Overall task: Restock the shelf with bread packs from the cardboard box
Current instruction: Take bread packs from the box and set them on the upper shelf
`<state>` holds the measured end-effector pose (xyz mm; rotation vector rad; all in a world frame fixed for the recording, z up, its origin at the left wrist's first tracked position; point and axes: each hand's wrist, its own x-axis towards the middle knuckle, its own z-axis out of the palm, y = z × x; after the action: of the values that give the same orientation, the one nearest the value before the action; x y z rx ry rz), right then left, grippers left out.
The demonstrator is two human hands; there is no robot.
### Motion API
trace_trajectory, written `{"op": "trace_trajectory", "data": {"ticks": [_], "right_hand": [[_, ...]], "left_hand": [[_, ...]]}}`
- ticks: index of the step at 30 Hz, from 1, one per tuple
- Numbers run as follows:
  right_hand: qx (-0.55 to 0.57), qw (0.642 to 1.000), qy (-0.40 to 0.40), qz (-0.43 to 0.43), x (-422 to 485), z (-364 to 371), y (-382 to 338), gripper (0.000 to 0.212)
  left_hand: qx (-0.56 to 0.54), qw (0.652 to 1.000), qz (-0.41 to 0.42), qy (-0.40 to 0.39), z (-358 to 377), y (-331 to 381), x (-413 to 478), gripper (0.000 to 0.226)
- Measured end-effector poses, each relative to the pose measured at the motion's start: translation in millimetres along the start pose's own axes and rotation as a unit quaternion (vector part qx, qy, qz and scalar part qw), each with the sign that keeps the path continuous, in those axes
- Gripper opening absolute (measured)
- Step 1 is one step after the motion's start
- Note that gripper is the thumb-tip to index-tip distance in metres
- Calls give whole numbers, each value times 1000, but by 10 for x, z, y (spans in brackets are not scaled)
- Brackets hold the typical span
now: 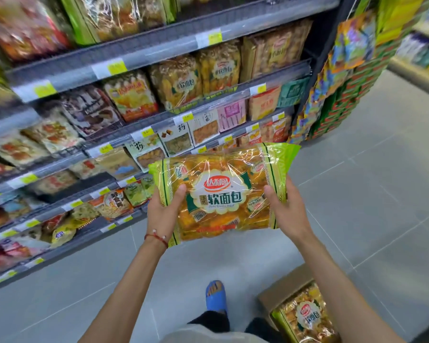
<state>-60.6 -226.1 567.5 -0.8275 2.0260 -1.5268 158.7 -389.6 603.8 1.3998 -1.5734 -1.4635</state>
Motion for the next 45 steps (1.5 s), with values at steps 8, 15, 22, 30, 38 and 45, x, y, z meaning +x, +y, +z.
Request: {"op": "trace_trajectory", "data": {"ticks": [8, 15, 22, 30, 38, 45], "right_hand": [[-36, 997, 47, -43, 1364, 149, -352, 73], [-13, 992, 54, -111, 2720, -50, -782, 71], [21, 989, 3, -145, 4069, -408, -1278, 57], [80, 985, -2, -151, 5105, -496, -1750, 62], [85, 980, -7, -179, 5951, -349, -2160, 48], [71, 978, 31, -192, 6636, -60, -2331, 32]], "left_hand": [[-21, 998, 60, 7, 221, 891, 935, 80], [-26, 990, 131, 54, 737, 1644, 1914, 68], [-67, 978, 147, 129, 1388, 2513, 2605, 56], [-90, 969, 148, 178, 1809, 3192, 3291, 57], [-91, 954, 180, 223, 1919, 3604, 4062, 60], [-102, 943, 161, 271, 1945, 3895, 4861, 103]]}}
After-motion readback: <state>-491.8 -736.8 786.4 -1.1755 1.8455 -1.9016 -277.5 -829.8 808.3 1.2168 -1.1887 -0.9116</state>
